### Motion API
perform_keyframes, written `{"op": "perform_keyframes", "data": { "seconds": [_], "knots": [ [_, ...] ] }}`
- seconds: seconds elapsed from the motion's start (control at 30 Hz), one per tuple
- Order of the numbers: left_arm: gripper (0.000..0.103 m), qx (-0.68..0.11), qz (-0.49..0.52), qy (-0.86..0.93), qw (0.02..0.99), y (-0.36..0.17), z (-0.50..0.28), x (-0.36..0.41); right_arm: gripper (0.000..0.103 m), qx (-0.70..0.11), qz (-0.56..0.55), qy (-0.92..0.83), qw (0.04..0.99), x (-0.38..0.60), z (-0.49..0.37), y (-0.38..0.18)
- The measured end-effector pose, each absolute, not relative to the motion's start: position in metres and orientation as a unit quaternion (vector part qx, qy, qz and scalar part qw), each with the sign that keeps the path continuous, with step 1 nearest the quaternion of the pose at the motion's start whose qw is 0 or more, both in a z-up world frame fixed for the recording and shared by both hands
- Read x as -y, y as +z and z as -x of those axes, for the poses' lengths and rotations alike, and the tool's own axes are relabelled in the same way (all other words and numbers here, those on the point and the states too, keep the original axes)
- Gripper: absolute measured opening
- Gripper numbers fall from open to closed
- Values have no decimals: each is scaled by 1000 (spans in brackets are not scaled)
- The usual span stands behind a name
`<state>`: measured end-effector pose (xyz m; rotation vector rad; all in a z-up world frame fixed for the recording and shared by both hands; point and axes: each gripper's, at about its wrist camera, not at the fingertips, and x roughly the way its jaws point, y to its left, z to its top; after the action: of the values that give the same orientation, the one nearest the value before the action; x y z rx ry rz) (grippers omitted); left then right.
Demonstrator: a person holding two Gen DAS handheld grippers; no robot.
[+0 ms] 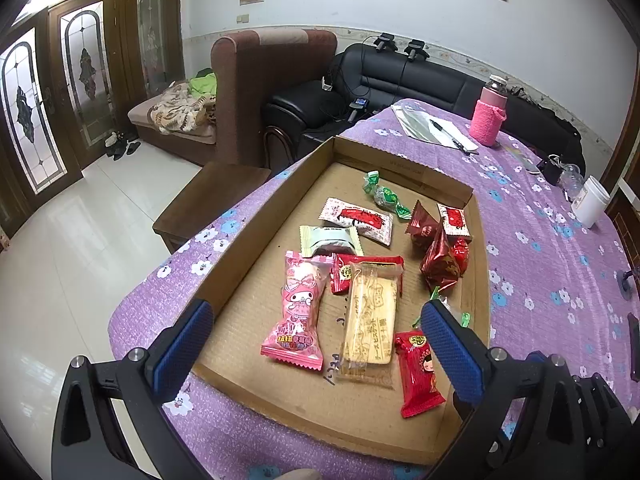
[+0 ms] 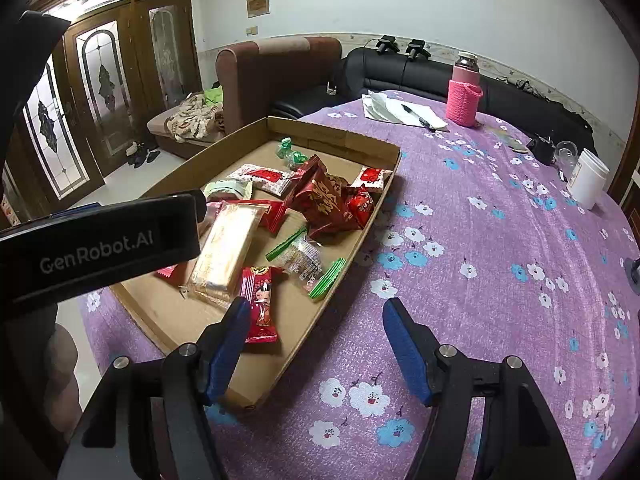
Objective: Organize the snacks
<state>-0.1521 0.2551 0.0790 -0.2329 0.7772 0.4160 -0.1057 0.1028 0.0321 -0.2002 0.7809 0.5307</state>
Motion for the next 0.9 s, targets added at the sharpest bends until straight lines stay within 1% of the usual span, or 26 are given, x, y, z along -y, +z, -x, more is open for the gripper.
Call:
{"op": "perform_keyframes", "data": {
  "seconds": [0.37,0.9],
  "knots": [
    [103,-377,112,198,898,79,155,-254,73,-378,97,248,887,-103,106,31],
    [103,-379,87,172,905,85,191,-224,75,-394,64,213,892,-77,103,29]
  ]
}}
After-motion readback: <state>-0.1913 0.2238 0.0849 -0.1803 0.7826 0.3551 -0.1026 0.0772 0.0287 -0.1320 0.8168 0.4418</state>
